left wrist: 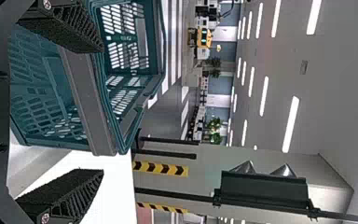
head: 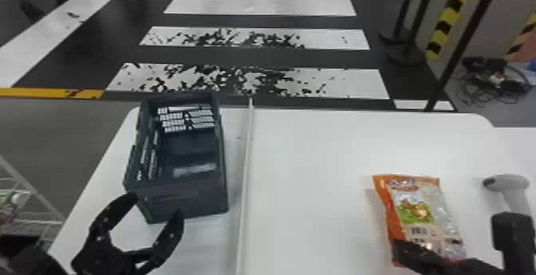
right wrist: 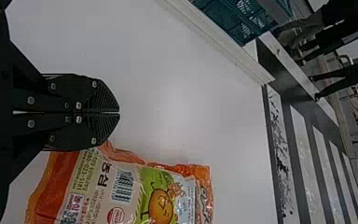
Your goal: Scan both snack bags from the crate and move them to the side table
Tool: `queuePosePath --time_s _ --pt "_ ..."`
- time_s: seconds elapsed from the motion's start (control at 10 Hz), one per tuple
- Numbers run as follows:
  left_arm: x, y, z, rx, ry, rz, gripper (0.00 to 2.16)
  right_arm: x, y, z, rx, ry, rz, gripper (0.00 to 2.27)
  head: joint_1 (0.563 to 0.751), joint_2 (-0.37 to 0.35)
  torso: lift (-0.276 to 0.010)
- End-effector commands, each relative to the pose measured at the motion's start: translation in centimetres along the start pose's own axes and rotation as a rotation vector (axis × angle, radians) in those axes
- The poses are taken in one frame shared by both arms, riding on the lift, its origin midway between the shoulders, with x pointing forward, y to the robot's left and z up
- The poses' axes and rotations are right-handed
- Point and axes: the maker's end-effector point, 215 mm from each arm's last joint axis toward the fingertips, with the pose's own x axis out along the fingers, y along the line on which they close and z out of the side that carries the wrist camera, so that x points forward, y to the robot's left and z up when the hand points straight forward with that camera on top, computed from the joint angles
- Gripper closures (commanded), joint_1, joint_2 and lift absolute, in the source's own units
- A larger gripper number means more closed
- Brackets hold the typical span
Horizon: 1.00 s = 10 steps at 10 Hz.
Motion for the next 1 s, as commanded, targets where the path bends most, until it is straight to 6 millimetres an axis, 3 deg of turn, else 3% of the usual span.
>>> queuePosePath --time_s 0.0,0.6,0.9 --pt "0.0 0.0 0.0 0.0 0.0 0.0 0.08 0.1 -0.2 -0.2 -0.002 0.006 -0.005 1.77 0.695 0.036 -0.099" --pt "0.0 0.0 -0.1 -0.002 0.001 0.001 0.08 0.0 -0.8 -0.5 -0.014 0.017 -0.024 1.77 0.695 0.025 -0.099" --pt "0.0 0.0 0.0 -0.002 -0.001 0.002 0.08 0.2 1.2 1.0 -0.029 -0.012 0.015 1.77 0.695 0.032 -0.099"
